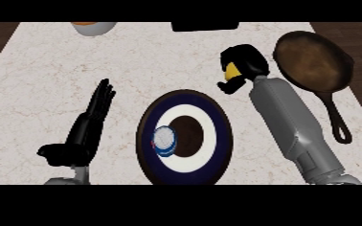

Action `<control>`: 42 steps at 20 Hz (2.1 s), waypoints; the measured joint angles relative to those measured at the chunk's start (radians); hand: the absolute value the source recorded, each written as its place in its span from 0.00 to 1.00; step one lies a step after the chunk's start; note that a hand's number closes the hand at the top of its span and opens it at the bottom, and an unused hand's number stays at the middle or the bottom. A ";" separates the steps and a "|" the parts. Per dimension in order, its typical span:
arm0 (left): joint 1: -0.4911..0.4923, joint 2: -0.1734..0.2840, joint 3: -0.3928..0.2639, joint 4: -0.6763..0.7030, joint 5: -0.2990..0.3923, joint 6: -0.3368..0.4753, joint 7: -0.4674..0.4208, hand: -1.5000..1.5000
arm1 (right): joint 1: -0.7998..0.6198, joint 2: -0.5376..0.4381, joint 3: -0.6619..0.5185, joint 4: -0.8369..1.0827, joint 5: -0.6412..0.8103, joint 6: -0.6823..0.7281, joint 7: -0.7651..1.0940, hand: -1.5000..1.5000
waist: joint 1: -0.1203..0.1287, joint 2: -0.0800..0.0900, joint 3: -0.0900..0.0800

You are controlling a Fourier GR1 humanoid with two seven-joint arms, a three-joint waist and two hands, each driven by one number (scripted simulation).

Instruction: Pick the lemon from the plate and place it in the pan

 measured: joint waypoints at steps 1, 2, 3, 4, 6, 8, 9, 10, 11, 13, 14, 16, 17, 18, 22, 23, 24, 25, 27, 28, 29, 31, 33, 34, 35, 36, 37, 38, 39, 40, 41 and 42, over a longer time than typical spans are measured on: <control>0.005 0.000 -0.001 0.000 -0.002 0.001 -0.002 0.50 | -0.004 -0.006 -0.031 -0.006 0.000 -0.043 0.077 1.00 | -0.001 -0.002 0.000; 0.008 -0.001 -0.002 0.000 -0.004 0.003 -0.005 0.50 | -0.014 -0.012 -0.056 -0.015 0.004 -0.084 0.152 1.00 | -0.001 -0.003 0.000; 0.009 -0.004 -0.004 0.001 -0.006 0.005 -0.006 0.50 | -0.023 -0.013 -0.077 -0.024 0.013 -0.124 0.229 1.00 | 0.002 -0.003 0.000; 0.006 -0.006 -0.006 -0.002 -0.006 0.006 -0.002 0.50 | -0.033 -0.009 -0.094 -0.037 0.021 -0.166 0.300 1.00 | 0.006 -0.003 0.000; 0.010 -0.002 -0.010 -0.004 -0.007 -0.001 -0.003 0.50 | -0.050 0.000 -0.120 -0.069 0.044 -0.237 0.438 1.00 | 0.014 -0.003 0.000; 0.009 -0.009 -0.015 0.003 -0.008 -0.005 -0.013 0.50 | -0.058 0.014 -0.135 -0.095 0.077 -0.302 0.561 1.00 | 0.025 0.001 0.000; 0.004 -0.010 -0.015 0.008 -0.006 -0.008 -0.014 0.50 | -0.064 0.024 -0.143 -0.113 0.088 -0.329 0.617 1.00 | 0.029 0.003 0.000; -0.003 -0.015 -0.021 0.007 -0.012 -0.004 -0.008 0.50 | -0.059 0.026 -0.151 -0.126 0.100 -0.355 0.662 1.00 | 0.034 0.004 0.001; -0.010 -0.015 -0.019 0.017 -0.013 -0.007 -0.015 0.50 | -0.052 0.030 -0.156 -0.147 0.111 -0.379 0.704 1.00 | 0.036 0.006 0.001; -0.019 -0.022 -0.026 0.021 -0.021 -0.006 -0.016 0.50 | -0.041 0.022 -0.179 -0.180 0.116 -0.410 0.762 1.00 | 0.043 0.009 0.002; -0.014 -0.020 -0.029 0.003 -0.023 -0.005 -0.003 0.50 | -0.029 0.016 -0.191 -0.196 0.115 -0.425 0.779 1.00 | 0.047 0.010 0.002; -0.014 -0.020 -0.031 -0.010 -0.027 -0.004 0.009 0.50 | 0.012 0.005 -0.207 -0.237 0.110 -0.458 0.797 1.00 | 0.052 0.011 0.002; -0.015 -0.018 -0.026 -0.007 -0.021 -0.013 0.003 0.50 | 0.030 -0.009 -0.221 -0.247 0.099 -0.474 0.790 1.00 | 0.054 0.012 0.002; -0.019 -0.023 -0.028 -0.001 -0.022 -0.015 -0.002 0.50 | 0.031 -0.025 -0.239 -0.238 0.091 -0.491 0.783 1.00 | 0.058 0.014 0.003; -0.017 -0.039 -0.044 -0.021 -0.041 -0.004 0.014 0.50 | 0.079 -0.074 -0.275 -0.207 0.092 -0.577 0.751 1.00 | 0.067 0.018 0.003; -0.019 -0.040 -0.044 -0.023 -0.038 -0.008 0.017 0.50 | 0.088 -0.089 -0.284 -0.194 0.092 -0.602 0.735 1.00 | 0.069 0.018 0.003; -0.022 -0.033 -0.034 -0.017 -0.031 -0.017 0.015 0.50 | 0.096 -0.110 -0.293 -0.172 0.096 -0.625 0.719 1.00 | 0.071 0.020 0.003; -0.033 -0.034 -0.030 -0.008 -0.029 -0.021 0.014 0.50 | 0.095 -0.132 -0.301 -0.142 0.109 -0.648 0.712 1.00 | 0.073 0.022 0.003; -0.033 -0.033 -0.029 -0.006 -0.030 -0.027 0.008 0.50 | 0.099 -0.176 -0.320 -0.090 0.116 -0.690 0.681 1.00 | 0.077 0.023 0.004; -0.030 -0.036 -0.030 0.002 -0.031 -0.028 -0.004 0.50 | 0.100 -0.198 -0.332 -0.064 0.115 -0.717 0.660 1.00 | 0.080 0.024 0.004; -0.047 -0.036 -0.024 0.015 -0.029 -0.031 -0.002 0.50 | 0.095 -0.216 -0.344 -0.034 0.111 -0.743 0.637 1.00 | 0.081 0.026 0.004; -0.034 -0.051 -0.044 0.012 -0.047 -0.020 -0.005 0.50 | 0.087 -0.254 -0.378 0.006 0.081 -0.789 0.585 1.00 | 0.086 0.027 0.005; -0.052 -0.047 -0.035 0.010 -0.041 -0.026 0.008 0.50 | 0.083 -0.290 -0.416 0.044 0.031 -0.824 0.515 1.00 | 0.090 0.029 0.005; -0.054 -0.052 -0.035 0.024 -0.046 -0.023 -0.005 0.50 | 0.078 -0.305 -0.433 0.069 0.009 -0.839 0.479 1.00 | 0.092 0.030 0.005; -0.064 -0.052 -0.030 0.024 -0.042 -0.026 0.000 0.50 | 0.072 -0.319 -0.450 0.095 -0.014 -0.851 0.444 1.00 | 0.095 0.031 0.006; -0.065 -0.055 -0.033 0.028 -0.045 -0.026 -0.002 0.50 | 0.064 -0.340 -0.468 0.116 -0.037 -0.855 0.413 1.00 | 0.098 0.033 0.006; -0.055 -0.055 -0.038 0.017 -0.047 -0.027 -0.002 0.50 | 0.064 -0.351 -0.484 0.140 -0.056 -0.866 0.381 1.00 | 0.101 0.033 0.006; -0.056 -0.052 -0.036 0.014 -0.043 -0.032 0.001 0.50 | 0.066 -0.359 -0.498 0.160 -0.075 -0.876 0.344 1.00 | 0.103 0.034 0.006; -0.056 -0.049 -0.034 0.011 -0.040 -0.039 0.000 0.50 | 0.061 -0.374 -0.514 0.178 -0.095 -0.880 0.315 1.00 | 0.106 0.035 0.007; -0.060 -0.053 -0.037 0.011 -0.043 -0.037 0.005 0.50 | 0.060 -0.385 -0.527 0.197 -0.112 -0.885 0.286 1.00 | 0.107 0.036 0.007; -0.064 -0.054 -0.037 0.011 -0.044 -0.035 0.008 0.50 | 0.057 -0.400 -0.542 0.214 -0.129 -0.885 0.259 1.00 | 0.109 0.037 0.008; -0.056 -0.056 -0.041 0.011 -0.044 -0.037 0.000 0.50 | 0.060 -0.413 -0.557 0.234 -0.151 -0.849 0.248 0.00 | 0.111 0.038 0.008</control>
